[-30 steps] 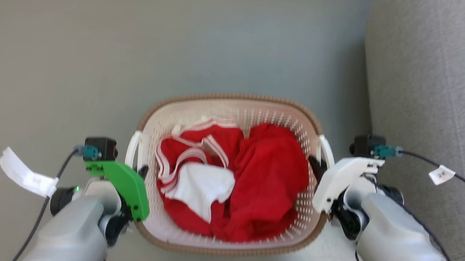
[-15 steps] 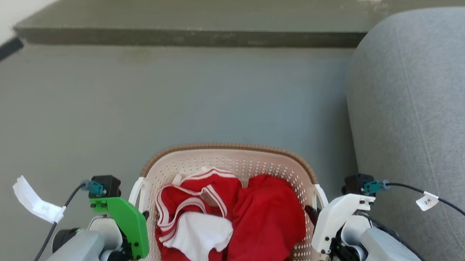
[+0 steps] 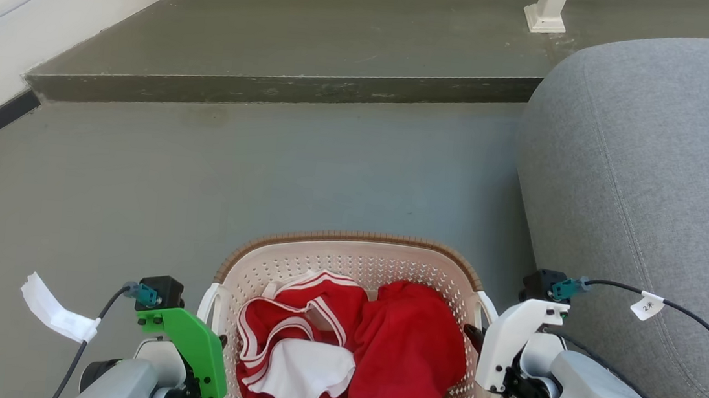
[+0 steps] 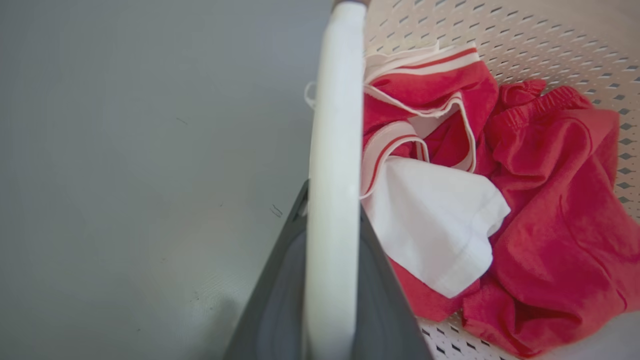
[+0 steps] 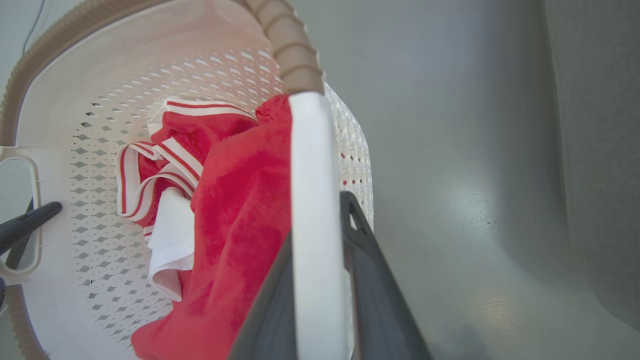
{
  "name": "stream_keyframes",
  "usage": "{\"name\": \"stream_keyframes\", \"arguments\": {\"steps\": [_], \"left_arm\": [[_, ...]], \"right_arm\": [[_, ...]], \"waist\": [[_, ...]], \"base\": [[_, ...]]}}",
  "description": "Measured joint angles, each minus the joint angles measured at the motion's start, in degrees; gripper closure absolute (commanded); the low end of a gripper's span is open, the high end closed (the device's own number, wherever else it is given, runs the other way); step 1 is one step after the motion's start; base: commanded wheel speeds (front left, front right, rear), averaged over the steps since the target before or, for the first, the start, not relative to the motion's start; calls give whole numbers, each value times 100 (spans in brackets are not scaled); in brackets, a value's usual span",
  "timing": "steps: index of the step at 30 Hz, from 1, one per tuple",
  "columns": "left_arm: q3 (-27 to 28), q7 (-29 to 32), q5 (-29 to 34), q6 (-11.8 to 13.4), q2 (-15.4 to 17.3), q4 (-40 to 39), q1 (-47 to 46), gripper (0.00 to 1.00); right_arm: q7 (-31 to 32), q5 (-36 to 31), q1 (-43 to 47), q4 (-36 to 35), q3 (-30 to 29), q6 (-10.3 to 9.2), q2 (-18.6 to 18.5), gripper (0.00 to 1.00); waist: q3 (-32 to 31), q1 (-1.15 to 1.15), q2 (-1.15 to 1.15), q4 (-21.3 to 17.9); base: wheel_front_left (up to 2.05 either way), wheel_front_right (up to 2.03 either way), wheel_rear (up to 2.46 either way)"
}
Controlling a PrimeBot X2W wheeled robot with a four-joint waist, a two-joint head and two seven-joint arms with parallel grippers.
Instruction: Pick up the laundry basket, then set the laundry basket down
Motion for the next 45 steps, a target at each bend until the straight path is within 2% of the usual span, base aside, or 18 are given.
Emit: {"name": "stream_keyframes", "arguments": {"steps": [33, 45], "left_arm": [[-116, 45, -148, 0, 23, 21, -1, 100], [-111, -67, -188, 0, 120, -73, -310, 100]], "right_arm": [[31, 214, -34, 19, 260, -2, -13, 100], [-73, 213, -519, 22, 326, -2, -14, 100]], "waist": [[76, 0, 0, -19], [521, 0, 0, -19]], "base": [[0, 0, 0], [0, 0, 0]]}}
